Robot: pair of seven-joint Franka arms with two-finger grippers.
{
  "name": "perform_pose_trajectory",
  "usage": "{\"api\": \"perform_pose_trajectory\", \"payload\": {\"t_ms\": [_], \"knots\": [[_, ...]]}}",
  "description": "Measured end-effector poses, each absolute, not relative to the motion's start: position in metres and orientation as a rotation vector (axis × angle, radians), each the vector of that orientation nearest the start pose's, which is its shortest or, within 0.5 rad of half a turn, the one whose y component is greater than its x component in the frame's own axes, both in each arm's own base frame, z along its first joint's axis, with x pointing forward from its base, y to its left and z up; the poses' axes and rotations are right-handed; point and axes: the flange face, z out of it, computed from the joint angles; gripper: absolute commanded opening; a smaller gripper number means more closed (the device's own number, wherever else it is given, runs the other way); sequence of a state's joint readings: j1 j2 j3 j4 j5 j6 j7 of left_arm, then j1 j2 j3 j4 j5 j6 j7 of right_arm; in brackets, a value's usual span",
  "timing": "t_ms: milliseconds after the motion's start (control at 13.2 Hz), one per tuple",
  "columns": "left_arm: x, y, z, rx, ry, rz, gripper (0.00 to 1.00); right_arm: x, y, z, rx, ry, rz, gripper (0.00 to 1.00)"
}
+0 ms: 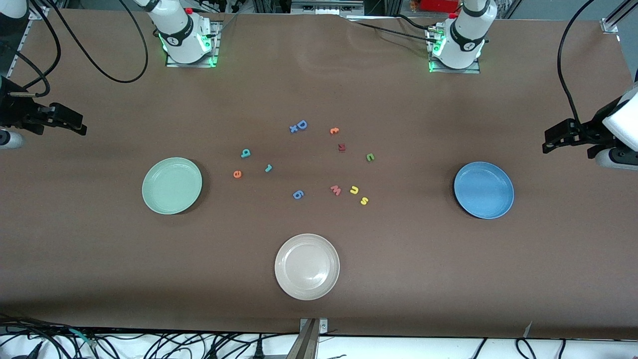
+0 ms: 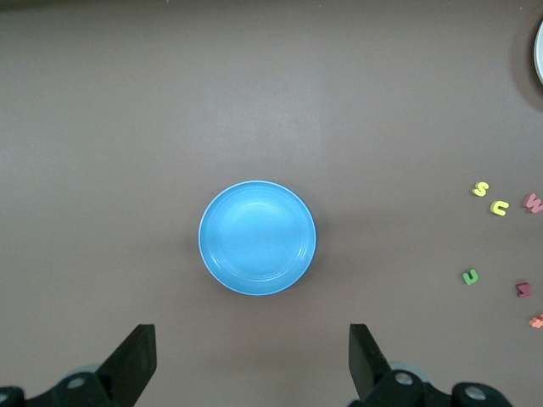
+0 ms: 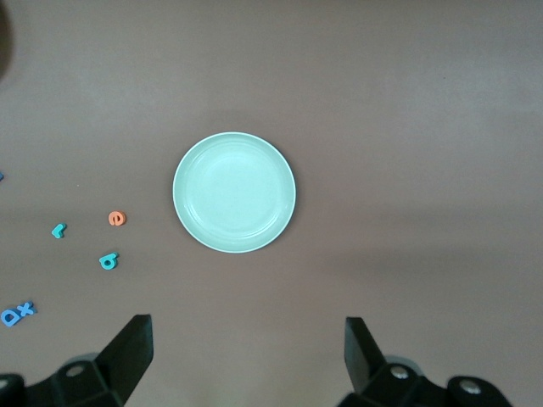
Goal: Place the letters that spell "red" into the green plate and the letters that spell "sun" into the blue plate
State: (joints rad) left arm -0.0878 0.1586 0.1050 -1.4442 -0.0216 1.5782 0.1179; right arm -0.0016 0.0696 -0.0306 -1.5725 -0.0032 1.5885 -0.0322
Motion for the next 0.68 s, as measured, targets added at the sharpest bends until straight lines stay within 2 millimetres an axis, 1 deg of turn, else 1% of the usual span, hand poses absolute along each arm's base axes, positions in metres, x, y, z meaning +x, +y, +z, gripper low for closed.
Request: {"api": "perform_pose_trajectory", "payload": {"t_ms": [684], "knots": [[0.6044,0.0029,0.5929,-3.143,0.159,0.027,1.00,0.5749,-0.0183,0.5858,-3.144,0.000,0.086,1.00]]}}
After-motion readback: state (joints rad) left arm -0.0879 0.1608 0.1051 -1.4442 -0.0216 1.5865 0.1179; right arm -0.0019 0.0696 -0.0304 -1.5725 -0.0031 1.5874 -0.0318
